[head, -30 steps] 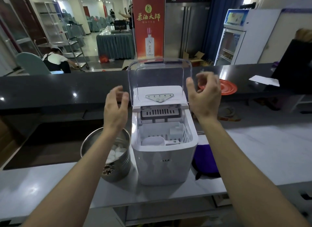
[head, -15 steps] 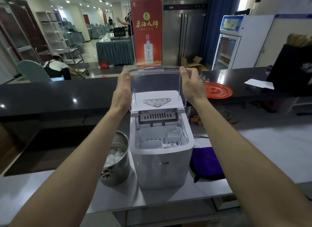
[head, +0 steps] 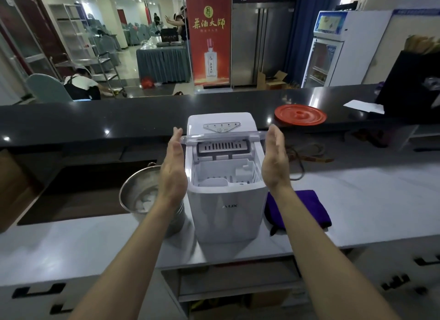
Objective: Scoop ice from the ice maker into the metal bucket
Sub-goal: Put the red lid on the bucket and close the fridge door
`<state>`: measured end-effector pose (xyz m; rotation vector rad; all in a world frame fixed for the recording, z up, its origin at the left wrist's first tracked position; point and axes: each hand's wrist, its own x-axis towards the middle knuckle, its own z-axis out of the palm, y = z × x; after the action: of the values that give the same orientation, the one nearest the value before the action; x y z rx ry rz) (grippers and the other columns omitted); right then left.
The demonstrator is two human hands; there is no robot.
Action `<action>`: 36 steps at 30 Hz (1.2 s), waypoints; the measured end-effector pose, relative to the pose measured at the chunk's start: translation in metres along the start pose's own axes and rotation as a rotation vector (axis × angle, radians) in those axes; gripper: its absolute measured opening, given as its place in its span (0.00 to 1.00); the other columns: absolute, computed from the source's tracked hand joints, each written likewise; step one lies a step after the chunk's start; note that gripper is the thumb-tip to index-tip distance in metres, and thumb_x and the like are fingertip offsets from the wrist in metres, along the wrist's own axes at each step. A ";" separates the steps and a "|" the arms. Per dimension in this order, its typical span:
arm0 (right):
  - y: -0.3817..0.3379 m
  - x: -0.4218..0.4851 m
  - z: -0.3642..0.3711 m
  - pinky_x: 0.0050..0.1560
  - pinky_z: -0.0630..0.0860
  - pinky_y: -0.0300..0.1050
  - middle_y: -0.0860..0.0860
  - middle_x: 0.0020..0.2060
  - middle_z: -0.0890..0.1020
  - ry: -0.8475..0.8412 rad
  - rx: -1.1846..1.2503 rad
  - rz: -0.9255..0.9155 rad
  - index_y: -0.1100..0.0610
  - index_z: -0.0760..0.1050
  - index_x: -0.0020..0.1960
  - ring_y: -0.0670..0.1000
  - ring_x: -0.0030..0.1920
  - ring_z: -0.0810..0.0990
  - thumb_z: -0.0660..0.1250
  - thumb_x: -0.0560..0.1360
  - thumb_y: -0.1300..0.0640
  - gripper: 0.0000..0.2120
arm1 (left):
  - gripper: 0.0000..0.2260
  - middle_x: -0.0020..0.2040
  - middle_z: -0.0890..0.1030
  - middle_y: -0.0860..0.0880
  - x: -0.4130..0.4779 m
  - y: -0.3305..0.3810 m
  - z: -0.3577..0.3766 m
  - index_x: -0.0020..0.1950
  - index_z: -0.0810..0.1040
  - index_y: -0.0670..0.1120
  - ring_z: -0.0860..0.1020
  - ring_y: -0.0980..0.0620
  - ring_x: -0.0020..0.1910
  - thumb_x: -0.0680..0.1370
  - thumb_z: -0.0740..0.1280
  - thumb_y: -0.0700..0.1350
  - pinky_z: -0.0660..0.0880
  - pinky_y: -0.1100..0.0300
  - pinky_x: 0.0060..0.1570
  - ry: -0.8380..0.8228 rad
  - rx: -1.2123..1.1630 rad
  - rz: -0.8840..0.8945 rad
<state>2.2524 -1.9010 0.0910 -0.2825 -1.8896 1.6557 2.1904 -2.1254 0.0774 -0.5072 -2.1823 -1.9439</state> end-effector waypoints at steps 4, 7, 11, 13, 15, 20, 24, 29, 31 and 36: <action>0.032 -0.028 -0.007 0.78 0.63 0.43 0.45 0.82 0.64 -0.027 -0.021 0.057 0.48 0.56 0.85 0.41 0.77 0.66 0.53 0.87 0.36 0.31 | 0.25 0.86 0.57 0.64 -0.030 -0.021 0.003 0.86 0.60 0.59 0.57 0.72 0.80 0.89 0.50 0.62 0.55 0.68 0.78 -0.034 0.070 -0.027; 0.057 -0.039 -0.011 0.83 0.60 0.55 0.43 0.84 0.60 -0.059 -0.120 0.062 0.45 0.53 0.86 0.45 0.82 0.60 0.54 0.84 0.30 0.36 | 0.26 0.86 0.53 0.64 -0.045 -0.043 0.005 0.87 0.58 0.57 0.52 0.67 0.84 0.89 0.51 0.59 0.52 0.57 0.84 -0.041 0.190 -0.020; 0.079 -0.047 -0.015 0.84 0.56 0.57 0.40 0.85 0.54 -0.119 -0.279 0.036 0.44 0.49 0.87 0.44 0.84 0.53 0.56 0.84 0.31 0.37 | 0.25 0.85 0.51 0.64 -0.054 -0.062 0.009 0.88 0.55 0.52 0.46 0.66 0.84 0.90 0.52 0.54 0.48 0.50 0.86 -0.069 0.351 0.010; 0.082 -0.048 -0.016 0.84 0.55 0.54 0.41 0.85 0.53 -0.129 -0.309 0.008 0.45 0.48 0.87 0.44 0.84 0.52 0.57 0.85 0.33 0.37 | 0.24 0.86 0.51 0.62 -0.054 -0.063 0.010 0.88 0.55 0.50 0.45 0.67 0.84 0.91 0.52 0.50 0.48 0.50 0.86 -0.080 0.390 0.029; 0.082 -0.047 -0.016 0.84 0.55 0.53 0.42 0.85 0.54 -0.130 -0.321 0.000 0.46 0.49 0.87 0.44 0.84 0.52 0.57 0.85 0.34 0.37 | 0.24 0.87 0.52 0.61 -0.051 -0.062 0.010 0.88 0.56 0.50 0.46 0.67 0.84 0.91 0.53 0.49 0.48 0.52 0.86 -0.085 0.400 0.031; 0.083 -0.047 -0.019 0.82 0.57 0.51 0.41 0.85 0.55 -0.132 -0.331 0.000 0.46 0.50 0.87 0.45 0.84 0.54 0.58 0.85 0.34 0.36 | 0.24 0.87 0.54 0.60 -0.049 -0.062 0.007 0.88 0.58 0.51 0.49 0.66 0.84 0.91 0.55 0.49 0.50 0.53 0.86 -0.093 0.399 0.027; 0.083 -0.043 -0.019 0.82 0.59 0.51 0.44 0.84 0.59 -0.094 -0.321 0.014 0.47 0.54 0.86 0.46 0.83 0.57 0.57 0.85 0.35 0.34 | 0.20 0.84 0.65 0.55 -0.038 -0.058 0.005 0.81 0.71 0.48 0.56 0.61 0.85 0.89 0.61 0.46 0.59 0.48 0.84 -0.027 0.337 0.051; 0.079 -0.029 -0.032 0.81 0.64 0.56 0.48 0.82 0.66 -0.008 -0.269 0.097 0.48 0.59 0.85 0.49 0.81 0.65 0.55 0.83 0.30 0.36 | 0.16 0.81 0.71 0.50 -0.010 -0.041 0.007 0.75 0.76 0.49 0.62 0.56 0.83 0.87 0.65 0.45 0.64 0.46 0.81 -0.025 0.334 0.129; 0.073 -0.020 -0.040 0.78 0.64 0.48 0.49 0.81 0.67 0.030 -0.289 0.076 0.50 0.60 0.85 0.48 0.80 0.66 0.55 0.85 0.33 0.35 | 0.15 0.81 0.72 0.50 0.003 -0.031 0.010 0.74 0.77 0.49 0.67 0.53 0.81 0.86 0.65 0.45 0.67 0.47 0.79 -0.037 0.371 0.161; 0.056 0.001 -0.062 0.72 0.67 0.41 0.49 0.80 0.70 0.130 -0.299 0.027 0.53 0.62 0.84 0.46 0.76 0.71 0.58 0.87 0.41 0.29 | 0.15 0.76 0.77 0.51 0.037 -0.005 0.036 0.72 0.79 0.48 0.73 0.53 0.74 0.85 0.67 0.45 0.72 0.45 0.76 -0.160 0.399 0.258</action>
<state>2.2733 -1.8384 0.0401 -0.5260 -2.0380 1.3330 2.1579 -2.0856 0.0805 -0.8445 -2.3762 -1.3353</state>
